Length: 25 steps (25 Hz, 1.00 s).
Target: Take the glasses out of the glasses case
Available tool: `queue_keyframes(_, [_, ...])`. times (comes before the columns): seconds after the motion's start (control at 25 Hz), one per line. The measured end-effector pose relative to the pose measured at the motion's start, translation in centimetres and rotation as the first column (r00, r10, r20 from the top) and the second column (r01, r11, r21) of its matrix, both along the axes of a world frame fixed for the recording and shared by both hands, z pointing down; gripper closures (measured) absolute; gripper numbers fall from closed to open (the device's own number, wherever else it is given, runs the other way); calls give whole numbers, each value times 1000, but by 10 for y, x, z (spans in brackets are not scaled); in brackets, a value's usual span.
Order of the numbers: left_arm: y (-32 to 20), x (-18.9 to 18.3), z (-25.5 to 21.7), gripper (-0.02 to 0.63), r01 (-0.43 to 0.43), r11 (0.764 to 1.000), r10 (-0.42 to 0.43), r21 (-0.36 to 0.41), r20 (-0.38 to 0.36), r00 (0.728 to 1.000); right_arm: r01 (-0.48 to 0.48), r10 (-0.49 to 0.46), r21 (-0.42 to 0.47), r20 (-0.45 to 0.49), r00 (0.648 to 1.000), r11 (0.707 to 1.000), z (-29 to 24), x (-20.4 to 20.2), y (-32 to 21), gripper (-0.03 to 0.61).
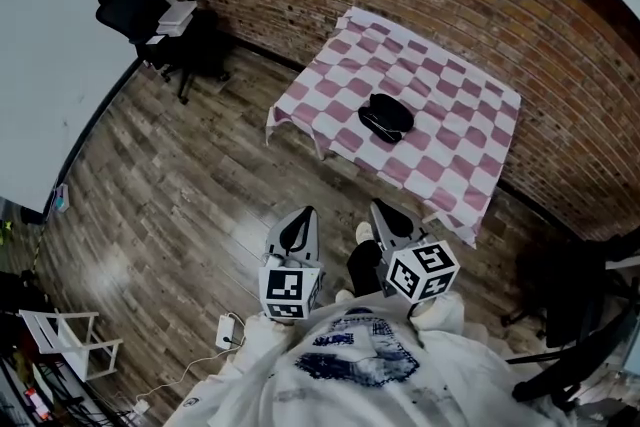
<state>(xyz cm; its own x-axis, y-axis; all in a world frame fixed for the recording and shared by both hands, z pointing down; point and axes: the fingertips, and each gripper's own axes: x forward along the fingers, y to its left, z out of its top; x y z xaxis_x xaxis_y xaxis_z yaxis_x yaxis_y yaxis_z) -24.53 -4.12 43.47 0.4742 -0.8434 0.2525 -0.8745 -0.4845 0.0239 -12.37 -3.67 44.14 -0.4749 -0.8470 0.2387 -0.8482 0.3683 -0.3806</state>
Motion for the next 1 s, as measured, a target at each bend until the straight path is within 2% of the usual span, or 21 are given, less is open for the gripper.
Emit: queue_keyframes(1.0, [-181,94,10,604,-111,993,112,-33,27,993,-112,112,-29,9,994,993,8,95,-166,565])
